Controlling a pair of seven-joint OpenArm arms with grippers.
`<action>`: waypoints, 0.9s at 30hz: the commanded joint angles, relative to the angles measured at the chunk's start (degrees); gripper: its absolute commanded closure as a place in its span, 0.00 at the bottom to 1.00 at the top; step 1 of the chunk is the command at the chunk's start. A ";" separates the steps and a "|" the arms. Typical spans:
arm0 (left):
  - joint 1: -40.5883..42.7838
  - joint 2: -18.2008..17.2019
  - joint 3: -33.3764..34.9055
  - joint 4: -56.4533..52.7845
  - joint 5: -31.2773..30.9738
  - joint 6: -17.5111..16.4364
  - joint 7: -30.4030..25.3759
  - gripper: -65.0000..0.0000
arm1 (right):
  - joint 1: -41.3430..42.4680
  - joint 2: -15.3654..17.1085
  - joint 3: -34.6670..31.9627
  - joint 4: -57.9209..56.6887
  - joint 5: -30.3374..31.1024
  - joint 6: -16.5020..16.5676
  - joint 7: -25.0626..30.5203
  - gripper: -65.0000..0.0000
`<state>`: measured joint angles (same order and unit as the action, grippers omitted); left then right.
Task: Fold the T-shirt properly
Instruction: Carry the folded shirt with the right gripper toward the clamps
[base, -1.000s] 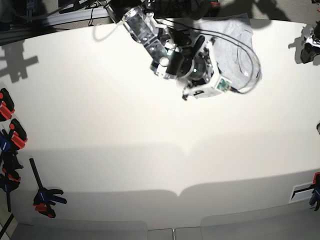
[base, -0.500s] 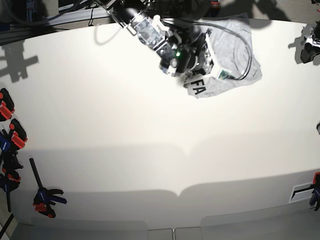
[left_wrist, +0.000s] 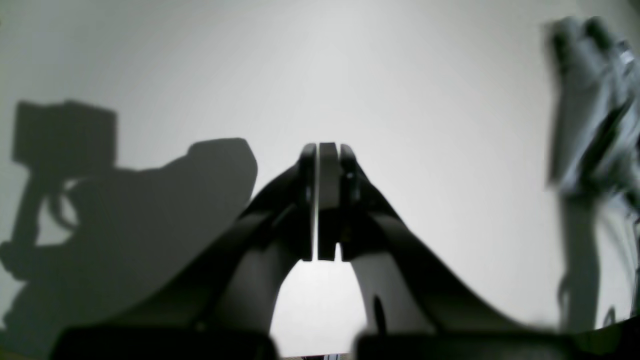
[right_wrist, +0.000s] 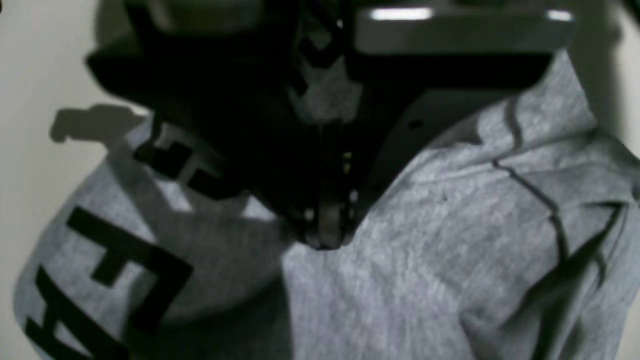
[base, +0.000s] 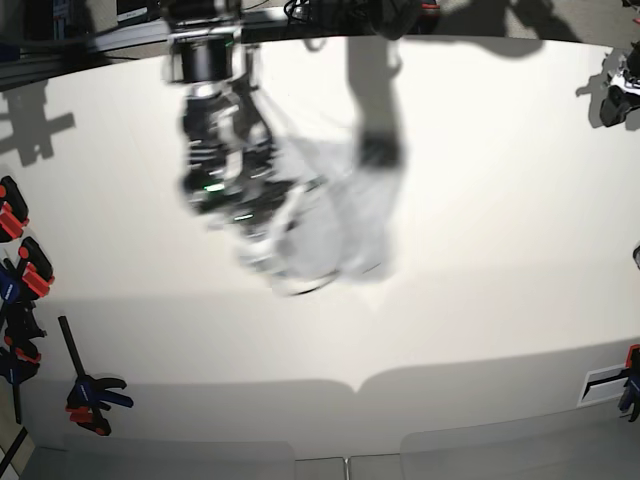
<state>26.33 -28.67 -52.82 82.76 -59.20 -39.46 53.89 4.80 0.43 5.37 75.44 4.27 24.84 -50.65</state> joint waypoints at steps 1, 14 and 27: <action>0.20 -1.53 -0.44 0.81 -2.05 -0.37 -1.51 1.00 | -1.20 1.40 3.08 -0.85 -3.54 -1.97 -6.73 1.00; -0.20 -3.21 -0.39 0.85 -6.86 -0.39 -1.66 1.00 | -8.22 2.27 38.95 -0.85 8.74 -2.71 -5.03 1.00; -3.78 -6.60 -0.37 0.85 -13.38 -0.39 1.44 1.00 | -19.98 2.25 54.12 -0.83 9.92 -2.78 -0.79 1.00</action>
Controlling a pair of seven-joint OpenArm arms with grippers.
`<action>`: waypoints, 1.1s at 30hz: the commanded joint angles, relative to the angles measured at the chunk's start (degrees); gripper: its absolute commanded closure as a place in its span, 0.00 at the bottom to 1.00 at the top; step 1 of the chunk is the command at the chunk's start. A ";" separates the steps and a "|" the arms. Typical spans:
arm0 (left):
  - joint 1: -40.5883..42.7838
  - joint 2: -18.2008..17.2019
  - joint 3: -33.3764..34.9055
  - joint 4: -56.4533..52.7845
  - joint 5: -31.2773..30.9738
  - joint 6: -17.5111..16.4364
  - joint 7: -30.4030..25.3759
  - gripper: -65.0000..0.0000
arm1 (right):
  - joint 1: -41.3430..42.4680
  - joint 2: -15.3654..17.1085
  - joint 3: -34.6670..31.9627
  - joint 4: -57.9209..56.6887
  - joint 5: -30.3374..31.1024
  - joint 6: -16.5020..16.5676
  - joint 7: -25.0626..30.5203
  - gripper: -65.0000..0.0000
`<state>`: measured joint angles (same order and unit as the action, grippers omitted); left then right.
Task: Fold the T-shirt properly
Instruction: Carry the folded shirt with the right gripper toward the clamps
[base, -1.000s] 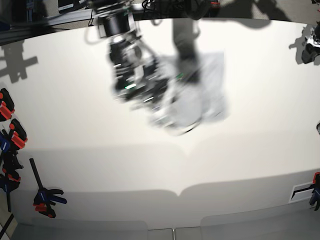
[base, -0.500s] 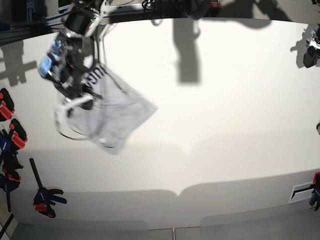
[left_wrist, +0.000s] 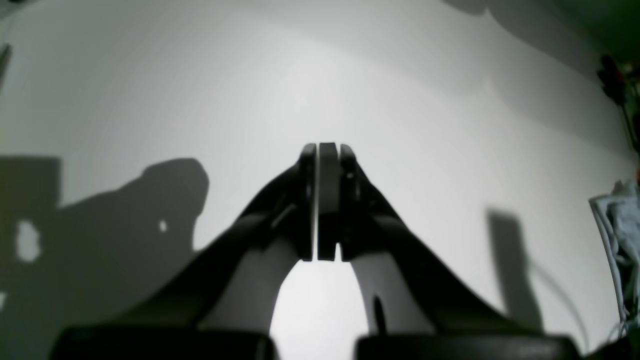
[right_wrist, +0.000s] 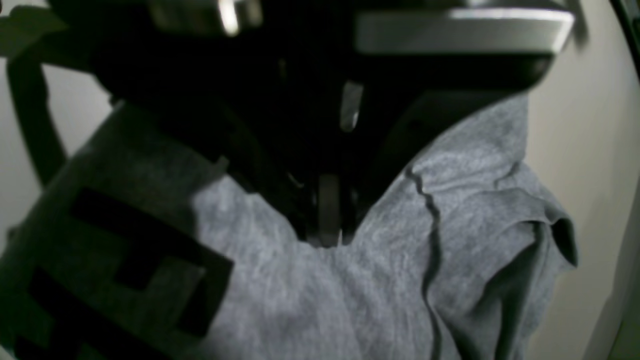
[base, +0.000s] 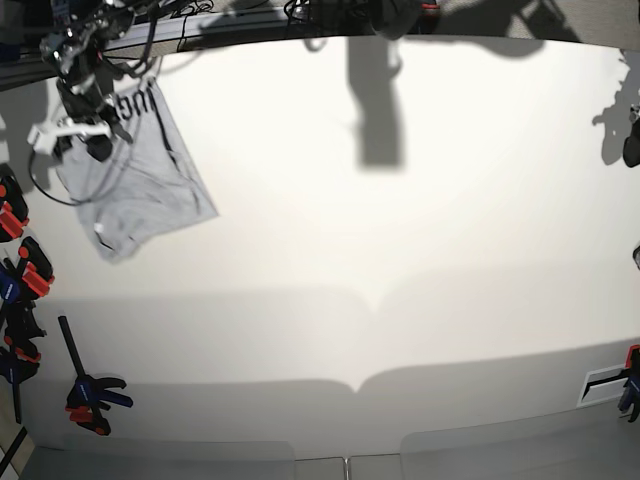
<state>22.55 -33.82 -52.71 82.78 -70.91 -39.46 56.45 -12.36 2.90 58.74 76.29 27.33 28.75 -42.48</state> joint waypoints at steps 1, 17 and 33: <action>0.02 -1.44 -0.48 0.83 -2.29 -0.42 -0.52 1.00 | -3.21 -0.22 1.77 -1.68 -13.09 -6.69 -8.96 1.00; 0.02 -1.44 -0.50 0.83 -5.68 -0.44 1.62 1.00 | -1.46 -0.17 10.62 -1.51 3.85 -6.47 -5.05 1.00; 0.15 -1.42 -0.50 0.83 -5.68 -0.42 2.03 1.00 | 1.53 -0.15 9.53 10.38 4.83 -5.84 -5.29 1.00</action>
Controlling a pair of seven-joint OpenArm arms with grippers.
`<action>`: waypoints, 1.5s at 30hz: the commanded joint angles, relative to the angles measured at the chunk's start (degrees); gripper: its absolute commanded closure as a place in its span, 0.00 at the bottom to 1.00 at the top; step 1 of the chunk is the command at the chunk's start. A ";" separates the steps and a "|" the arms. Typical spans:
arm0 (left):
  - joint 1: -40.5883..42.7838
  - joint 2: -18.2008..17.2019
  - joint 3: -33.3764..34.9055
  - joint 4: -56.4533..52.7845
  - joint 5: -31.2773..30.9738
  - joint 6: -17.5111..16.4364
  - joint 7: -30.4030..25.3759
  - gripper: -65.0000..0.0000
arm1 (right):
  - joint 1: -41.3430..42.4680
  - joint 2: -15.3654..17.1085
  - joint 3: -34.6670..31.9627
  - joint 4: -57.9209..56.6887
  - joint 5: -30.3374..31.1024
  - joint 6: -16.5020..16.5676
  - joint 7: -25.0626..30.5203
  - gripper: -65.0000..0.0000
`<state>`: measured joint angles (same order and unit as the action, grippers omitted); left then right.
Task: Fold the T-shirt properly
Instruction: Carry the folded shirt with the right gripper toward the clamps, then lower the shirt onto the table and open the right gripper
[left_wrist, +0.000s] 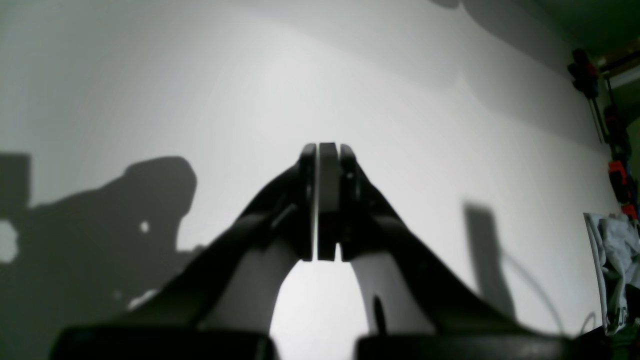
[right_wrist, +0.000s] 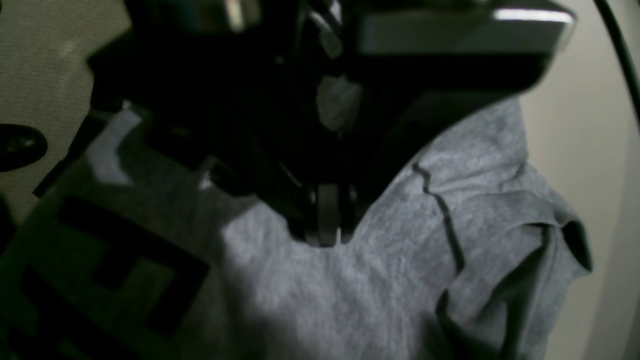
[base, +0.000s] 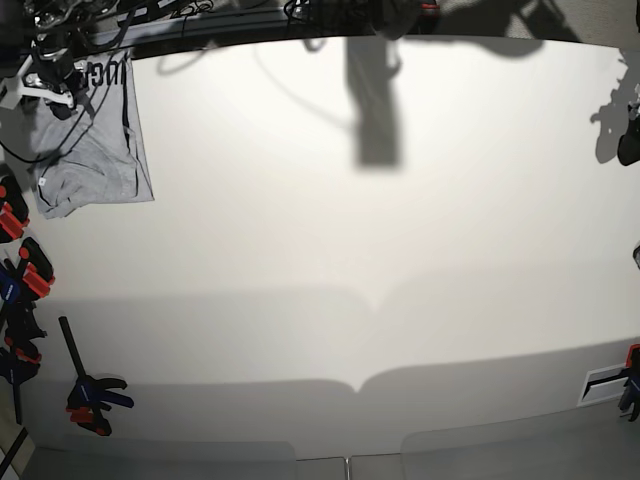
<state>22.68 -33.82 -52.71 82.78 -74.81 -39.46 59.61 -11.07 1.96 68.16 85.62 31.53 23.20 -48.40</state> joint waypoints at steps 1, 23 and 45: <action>0.04 -1.42 -0.48 0.83 -1.79 -0.42 -1.14 1.00 | 0.44 0.81 -0.39 1.05 0.61 -0.28 0.79 1.00; 0.04 -1.44 -0.50 0.83 -1.64 -0.54 -1.07 1.00 | 11.21 0.92 -9.42 1.27 -2.49 -0.28 1.27 1.00; 13.18 -1.29 -1.81 2.01 -6.86 -0.54 4.98 1.00 | -29.33 6.58 -6.67 49.38 17.59 11.56 -7.58 1.00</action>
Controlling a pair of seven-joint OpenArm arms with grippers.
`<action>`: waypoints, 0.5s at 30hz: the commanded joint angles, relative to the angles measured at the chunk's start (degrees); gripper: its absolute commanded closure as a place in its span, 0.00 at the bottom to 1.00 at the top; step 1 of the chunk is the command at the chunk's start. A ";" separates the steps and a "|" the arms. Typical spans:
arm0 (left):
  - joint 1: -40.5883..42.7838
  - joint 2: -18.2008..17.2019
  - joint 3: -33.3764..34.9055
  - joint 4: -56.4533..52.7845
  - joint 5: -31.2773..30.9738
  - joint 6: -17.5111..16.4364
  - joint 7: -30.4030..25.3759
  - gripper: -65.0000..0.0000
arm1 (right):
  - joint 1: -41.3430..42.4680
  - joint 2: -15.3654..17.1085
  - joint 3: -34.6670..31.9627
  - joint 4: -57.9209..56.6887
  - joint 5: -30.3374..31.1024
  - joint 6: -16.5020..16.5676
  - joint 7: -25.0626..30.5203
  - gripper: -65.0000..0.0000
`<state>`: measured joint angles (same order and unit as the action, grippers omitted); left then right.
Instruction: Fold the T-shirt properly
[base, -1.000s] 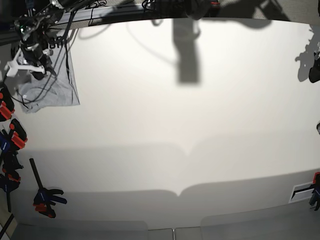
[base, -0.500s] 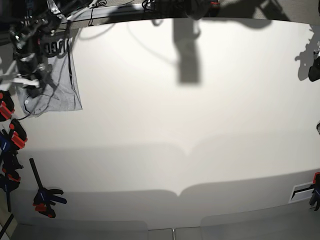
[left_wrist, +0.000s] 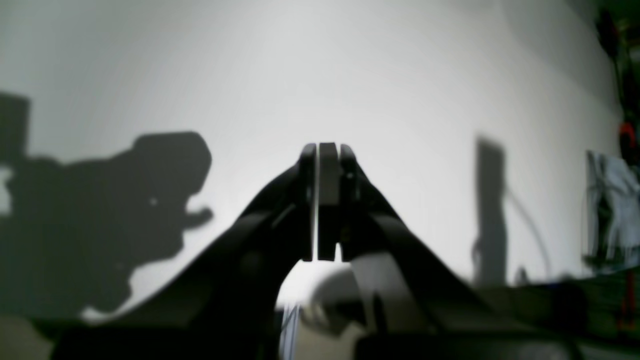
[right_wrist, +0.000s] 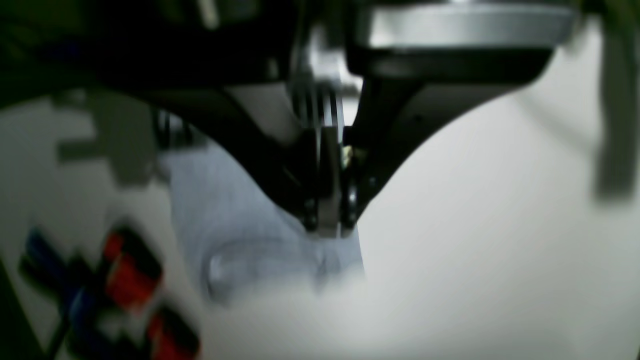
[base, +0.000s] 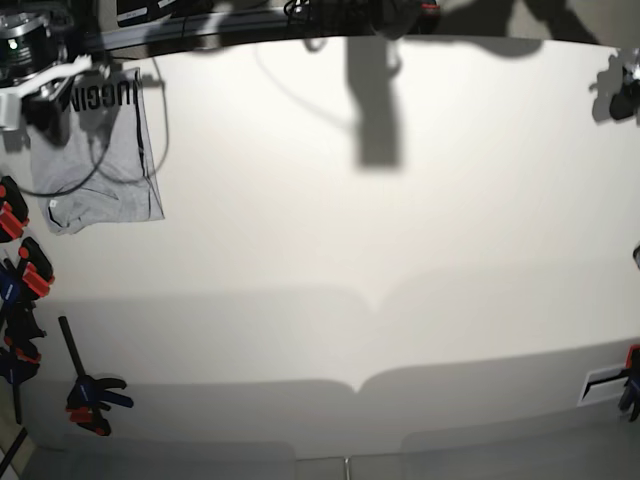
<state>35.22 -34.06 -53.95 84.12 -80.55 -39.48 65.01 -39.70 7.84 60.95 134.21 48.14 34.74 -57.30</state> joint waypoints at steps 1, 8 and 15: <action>2.25 -1.03 -0.57 0.68 -2.32 -0.52 0.28 1.00 | -3.02 1.64 0.55 0.79 1.01 0.00 -0.24 1.00; 14.58 1.73 -0.55 1.16 -4.45 -0.52 8.83 1.00 | -20.41 6.51 0.52 0.79 7.93 0.00 -5.77 1.00; 30.12 2.14 -0.26 1.16 -4.45 -0.52 8.96 1.00 | -33.86 8.37 -1.22 0.79 10.58 1.84 -6.54 1.00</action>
<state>64.36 -31.18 -53.63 84.82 -83.83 -39.57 73.69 -72.69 16.01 59.31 134.32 58.39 35.75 -64.31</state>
